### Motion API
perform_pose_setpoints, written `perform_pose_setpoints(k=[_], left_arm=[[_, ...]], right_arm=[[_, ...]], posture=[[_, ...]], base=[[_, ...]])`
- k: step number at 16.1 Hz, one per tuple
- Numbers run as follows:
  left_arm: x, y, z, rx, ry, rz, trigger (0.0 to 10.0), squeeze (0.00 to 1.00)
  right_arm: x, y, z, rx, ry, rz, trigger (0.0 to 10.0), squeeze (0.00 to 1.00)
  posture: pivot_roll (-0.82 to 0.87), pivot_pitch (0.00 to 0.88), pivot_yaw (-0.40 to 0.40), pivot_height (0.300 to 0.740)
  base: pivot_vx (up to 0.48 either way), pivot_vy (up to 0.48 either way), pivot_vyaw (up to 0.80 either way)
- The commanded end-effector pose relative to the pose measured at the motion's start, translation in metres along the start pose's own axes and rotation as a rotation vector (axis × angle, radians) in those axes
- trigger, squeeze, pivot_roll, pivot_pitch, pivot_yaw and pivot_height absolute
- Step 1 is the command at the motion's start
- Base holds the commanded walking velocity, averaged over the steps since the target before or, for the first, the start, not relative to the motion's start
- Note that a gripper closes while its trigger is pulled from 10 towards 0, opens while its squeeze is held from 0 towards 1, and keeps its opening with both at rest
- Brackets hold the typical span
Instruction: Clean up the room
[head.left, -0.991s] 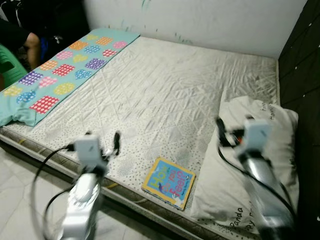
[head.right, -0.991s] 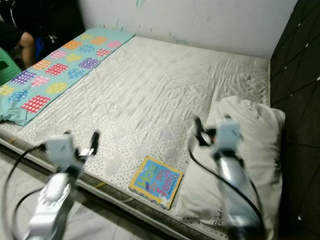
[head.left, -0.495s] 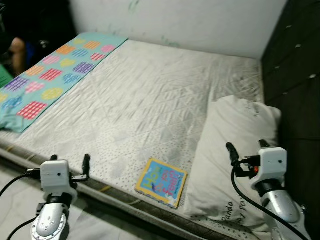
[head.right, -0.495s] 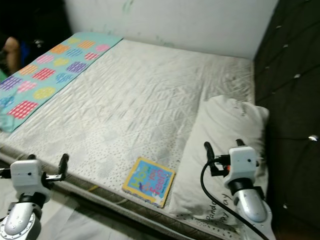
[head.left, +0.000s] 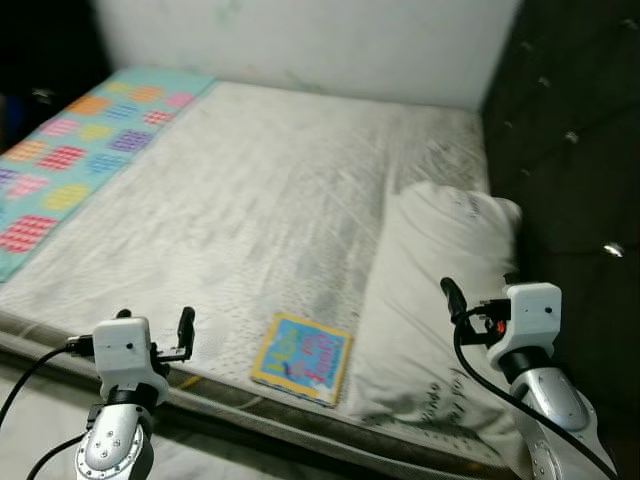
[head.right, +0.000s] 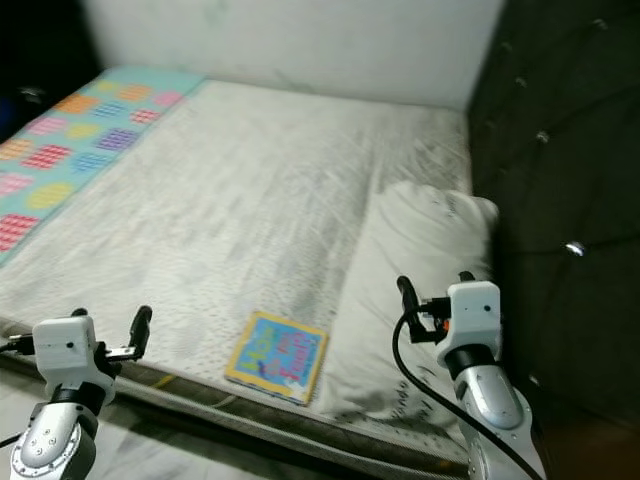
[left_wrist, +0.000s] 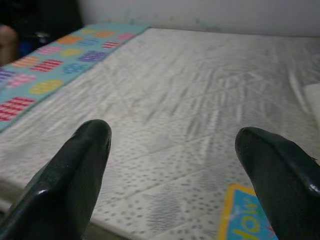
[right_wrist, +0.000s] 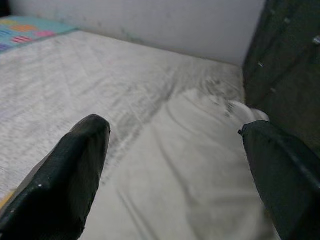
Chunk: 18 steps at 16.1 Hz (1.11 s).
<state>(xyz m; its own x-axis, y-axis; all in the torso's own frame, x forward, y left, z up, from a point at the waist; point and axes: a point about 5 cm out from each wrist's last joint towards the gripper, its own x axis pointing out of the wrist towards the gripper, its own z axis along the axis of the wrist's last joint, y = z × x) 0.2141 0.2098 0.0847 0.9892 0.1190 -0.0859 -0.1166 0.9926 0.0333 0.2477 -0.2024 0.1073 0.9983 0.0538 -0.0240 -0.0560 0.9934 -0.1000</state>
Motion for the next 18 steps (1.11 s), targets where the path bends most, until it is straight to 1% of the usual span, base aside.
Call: perform_pose_setpoints(k=[1,2,10,12,15,18], left_arm=[[-0.0009,-0.0019,0.0026,-0.008,-0.002,-0.010,10.0,0.00],[-0.0014,-0.0028,0.0027,-0.011,0.000,-0.012,10.0,0.00],[-0.0022,-0.0037,0.0015,-0.025,0.017,-0.007,10.0,0.00],[-0.0025,-0.0030,0.0008,-0.034,0.024,-0.004,10.0,0.00],[-0.0036,-0.0073,0.0034,-0.058,0.003,-0.064,10.0,0.00],[-0.0056,-0.0086,0.0044,-0.076,-0.002,-0.077,10.0,0.00]], right_arm=[[-0.0003,0.0004,0.0033,-0.003,-0.007,0.006,10.0,0.00],[-0.0005,0.0007,0.0033,-0.004,-0.005,0.008,10.0,0.00],[0.0011,-0.0007,0.0048,-0.017,-0.006,0.016,10.0,0.00],[0.0011,-0.0007,0.0049,-0.020,-0.005,0.018,10.0,0.00],[0.0011,-0.0009,0.0051,-0.026,-0.006,0.020,10.0,0.00],[0.0014,0.0004,0.0051,-0.029,-0.007,0.026,10.0,0.00]], posture=[[-0.16,0.086,0.010,0.740],[-0.16,0.090,0.009,0.740],[-0.17,0.096,0.005,0.740],[-0.17,0.098,0.003,0.740],[-0.17,0.101,0.002,0.740],[-0.17,0.104,0.001,0.740]], base=[[0.000,0.326,-0.80],[0.000,0.424,-0.41],[0.000,0.474,0.00],[0.000,0.000,0.00],[0.000,0.000,0.00],[0.000,0.000,0.00]])
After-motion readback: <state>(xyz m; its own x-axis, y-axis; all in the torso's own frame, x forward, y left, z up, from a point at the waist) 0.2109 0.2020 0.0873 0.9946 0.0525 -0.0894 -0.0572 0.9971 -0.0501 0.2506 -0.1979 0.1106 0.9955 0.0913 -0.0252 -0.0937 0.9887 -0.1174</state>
